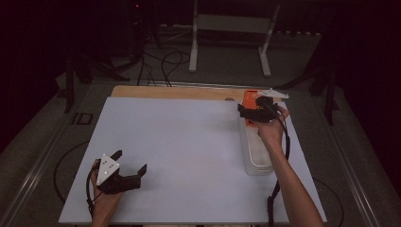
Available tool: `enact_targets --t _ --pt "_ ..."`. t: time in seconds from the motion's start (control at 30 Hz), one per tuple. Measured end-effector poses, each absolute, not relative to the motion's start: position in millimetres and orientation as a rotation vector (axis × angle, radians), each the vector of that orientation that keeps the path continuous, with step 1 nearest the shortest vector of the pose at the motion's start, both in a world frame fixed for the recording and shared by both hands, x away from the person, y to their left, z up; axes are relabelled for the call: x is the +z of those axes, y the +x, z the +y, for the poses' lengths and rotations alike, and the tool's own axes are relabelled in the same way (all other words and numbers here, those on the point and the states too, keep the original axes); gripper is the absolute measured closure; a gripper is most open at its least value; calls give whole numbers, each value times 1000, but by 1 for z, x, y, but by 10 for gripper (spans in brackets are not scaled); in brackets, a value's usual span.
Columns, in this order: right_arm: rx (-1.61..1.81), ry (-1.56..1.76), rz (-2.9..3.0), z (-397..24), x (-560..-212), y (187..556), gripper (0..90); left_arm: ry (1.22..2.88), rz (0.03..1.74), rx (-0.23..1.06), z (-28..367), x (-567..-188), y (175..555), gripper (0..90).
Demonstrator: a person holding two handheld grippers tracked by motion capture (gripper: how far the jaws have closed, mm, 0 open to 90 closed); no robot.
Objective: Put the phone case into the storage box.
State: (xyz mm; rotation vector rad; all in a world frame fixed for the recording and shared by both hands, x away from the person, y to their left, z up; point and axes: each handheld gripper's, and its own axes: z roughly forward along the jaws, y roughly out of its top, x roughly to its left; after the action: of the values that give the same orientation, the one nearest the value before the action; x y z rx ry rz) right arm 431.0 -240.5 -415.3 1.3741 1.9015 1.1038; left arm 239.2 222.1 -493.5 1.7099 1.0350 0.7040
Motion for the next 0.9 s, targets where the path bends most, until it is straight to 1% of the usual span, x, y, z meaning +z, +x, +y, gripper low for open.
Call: enact_targets --t 0.63,0.67,0.9 --pt "1234 1225 1970 -223 -399 386 91 1717 1023 665 223 -491 239 2" --pt "1252 1206 1983 -220 -397 378 91 1717 1018 660 222 -491 239 2" --pt "1281 1162 2010 -216 -400 358 91 1723 1015 642 223 -489 239 2"
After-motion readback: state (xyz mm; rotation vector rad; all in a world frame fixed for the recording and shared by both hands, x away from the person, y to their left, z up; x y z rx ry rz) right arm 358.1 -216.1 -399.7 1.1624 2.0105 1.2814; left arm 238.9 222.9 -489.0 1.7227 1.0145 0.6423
